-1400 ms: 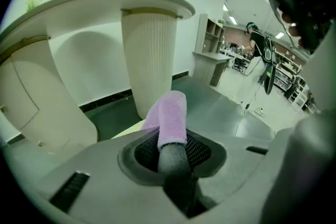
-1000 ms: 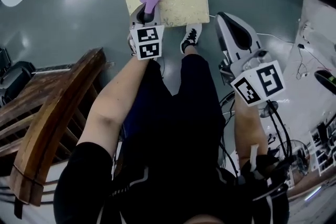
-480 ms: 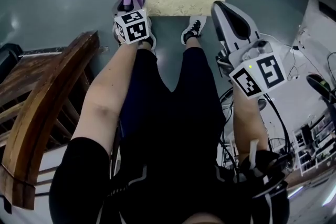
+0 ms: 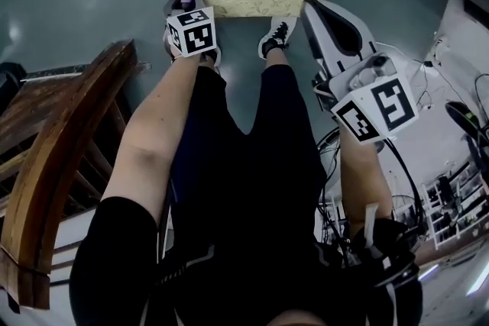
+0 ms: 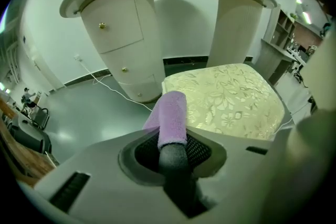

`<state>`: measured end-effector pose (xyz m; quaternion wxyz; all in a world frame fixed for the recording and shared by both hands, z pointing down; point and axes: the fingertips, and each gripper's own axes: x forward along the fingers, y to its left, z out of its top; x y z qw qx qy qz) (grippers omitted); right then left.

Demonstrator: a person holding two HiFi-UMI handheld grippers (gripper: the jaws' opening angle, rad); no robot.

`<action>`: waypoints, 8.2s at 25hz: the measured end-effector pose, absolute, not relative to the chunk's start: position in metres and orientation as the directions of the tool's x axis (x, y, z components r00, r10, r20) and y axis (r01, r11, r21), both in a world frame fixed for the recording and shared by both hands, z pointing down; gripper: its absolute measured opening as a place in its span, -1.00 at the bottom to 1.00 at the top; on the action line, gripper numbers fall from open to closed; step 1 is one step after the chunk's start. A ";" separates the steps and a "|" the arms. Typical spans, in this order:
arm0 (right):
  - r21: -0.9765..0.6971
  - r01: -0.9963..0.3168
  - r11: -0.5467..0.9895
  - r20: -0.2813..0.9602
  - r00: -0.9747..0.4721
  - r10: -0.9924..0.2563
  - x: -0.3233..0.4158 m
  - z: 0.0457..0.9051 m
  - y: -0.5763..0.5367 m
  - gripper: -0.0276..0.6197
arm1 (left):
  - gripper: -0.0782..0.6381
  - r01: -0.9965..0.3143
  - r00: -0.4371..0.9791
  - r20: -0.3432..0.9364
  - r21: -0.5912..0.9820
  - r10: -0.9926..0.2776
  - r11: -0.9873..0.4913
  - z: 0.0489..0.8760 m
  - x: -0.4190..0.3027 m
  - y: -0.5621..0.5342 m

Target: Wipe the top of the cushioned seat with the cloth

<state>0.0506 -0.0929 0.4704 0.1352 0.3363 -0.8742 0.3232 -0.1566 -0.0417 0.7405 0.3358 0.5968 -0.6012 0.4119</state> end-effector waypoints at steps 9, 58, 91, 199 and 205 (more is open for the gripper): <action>-0.473 -0.694 0.543 0.428 -0.720 -0.547 0.102 0.458 -0.096 -0.90 | -0.55 -0.976 0.033 0.917 -0.057 -0.398 -0.211 0.751 -0.067 -0.045; -0.436 -0.815 0.380 0.418 -0.558 -0.717 0.113 0.426 -0.097 -0.90 | -0.55 -0.840 0.474 0.758 0.237 -0.448 -0.487 0.646 -0.017 -0.068; -0.480 -0.763 0.433 0.460 -0.639 -0.616 0.167 0.474 -0.038 -0.90 | -0.55 -0.990 0.099 0.910 0.050 -0.402 -0.132 0.752 -0.050 -0.001; -0.060 -0.864 0.500 0.094 -0.504 -0.859 0.164 0.017 -0.066 -0.90 | -0.58 -0.870 0.482 -0.015 0.110 -0.876 -0.480 0.016 -0.122 -0.043; -0.058 -0.866 0.496 0.113 -0.499 -0.859 0.162 0.018 -0.064 -0.90 | -0.58 -0.865 0.489 -0.020 0.114 -0.872 -0.488 0.017 -0.118 -0.040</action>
